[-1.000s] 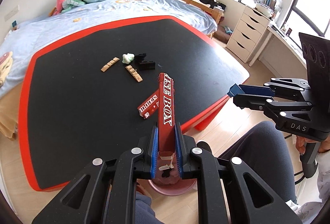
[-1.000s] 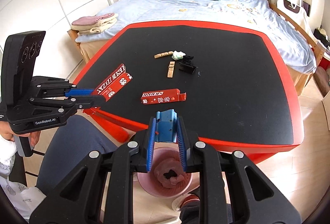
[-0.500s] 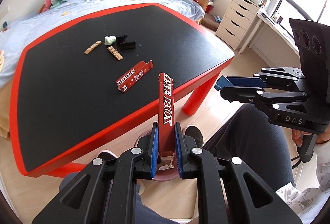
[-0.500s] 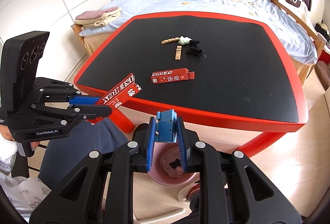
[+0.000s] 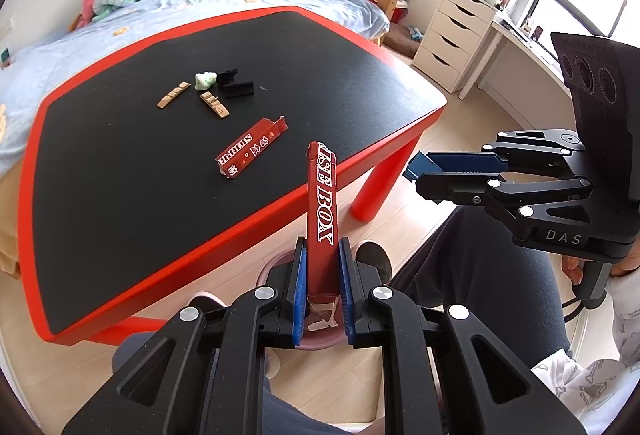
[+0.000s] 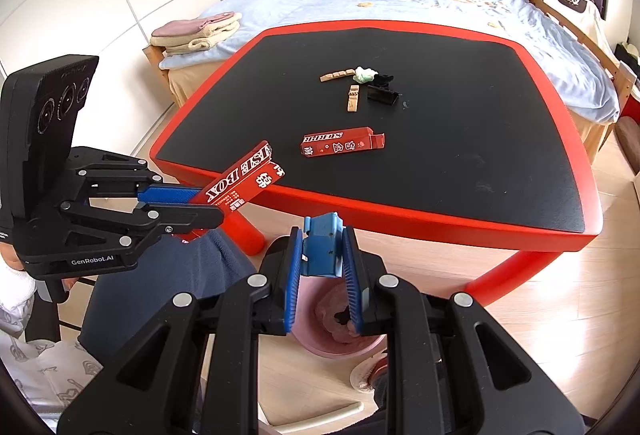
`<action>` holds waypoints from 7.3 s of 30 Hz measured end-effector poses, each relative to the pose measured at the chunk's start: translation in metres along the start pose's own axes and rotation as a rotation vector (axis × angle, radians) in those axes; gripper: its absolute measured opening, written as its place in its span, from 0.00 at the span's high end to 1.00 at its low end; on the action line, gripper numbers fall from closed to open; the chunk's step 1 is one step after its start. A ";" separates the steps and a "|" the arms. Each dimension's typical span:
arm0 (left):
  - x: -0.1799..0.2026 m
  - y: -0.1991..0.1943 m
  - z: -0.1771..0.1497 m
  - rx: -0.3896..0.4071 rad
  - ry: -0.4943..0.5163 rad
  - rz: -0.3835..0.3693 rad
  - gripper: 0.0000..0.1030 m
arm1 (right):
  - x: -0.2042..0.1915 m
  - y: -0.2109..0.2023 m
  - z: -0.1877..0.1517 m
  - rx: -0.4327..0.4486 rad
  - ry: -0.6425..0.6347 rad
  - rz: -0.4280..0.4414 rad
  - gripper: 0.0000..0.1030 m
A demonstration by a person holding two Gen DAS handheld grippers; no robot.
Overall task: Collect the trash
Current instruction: 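Carry the blue block and red box to the pink bin and release both, then grasp the black object with the right tool while the left tool grasps a wooden clothespin, then carry the black object and clothespin to the pink bin and open both tools, then move both open tools back over the table toward the remaining tissue and clothespin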
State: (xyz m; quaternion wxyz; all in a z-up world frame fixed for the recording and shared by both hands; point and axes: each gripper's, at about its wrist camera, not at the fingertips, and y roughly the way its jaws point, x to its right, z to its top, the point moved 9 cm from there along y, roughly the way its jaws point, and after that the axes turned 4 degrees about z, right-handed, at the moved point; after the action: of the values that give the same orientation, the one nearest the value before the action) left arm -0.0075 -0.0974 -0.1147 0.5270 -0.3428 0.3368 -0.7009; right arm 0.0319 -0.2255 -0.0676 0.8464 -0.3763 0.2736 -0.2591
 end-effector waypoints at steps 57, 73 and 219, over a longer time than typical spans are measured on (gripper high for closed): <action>-0.124 0.034 0.113 0.059 -0.021 0.123 0.07 | 0.060 0.070 0.128 -0.057 -0.152 0.013 0.05; -0.167 0.126 0.146 -0.057 0.119 0.068 0.08 | 0.094 0.167 0.160 -0.184 -0.324 0.081 0.07; -0.062 0.004 0.054 0.067 -0.146 0.110 0.07 | 0.035 0.005 0.046 0.022 -0.052 -0.047 0.04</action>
State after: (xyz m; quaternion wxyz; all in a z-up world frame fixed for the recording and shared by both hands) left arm 0.0530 -0.0437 -0.0969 0.5990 -0.3562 0.2919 -0.6550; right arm 0.0887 -0.2228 -0.0547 0.8510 -0.3800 0.2396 -0.2721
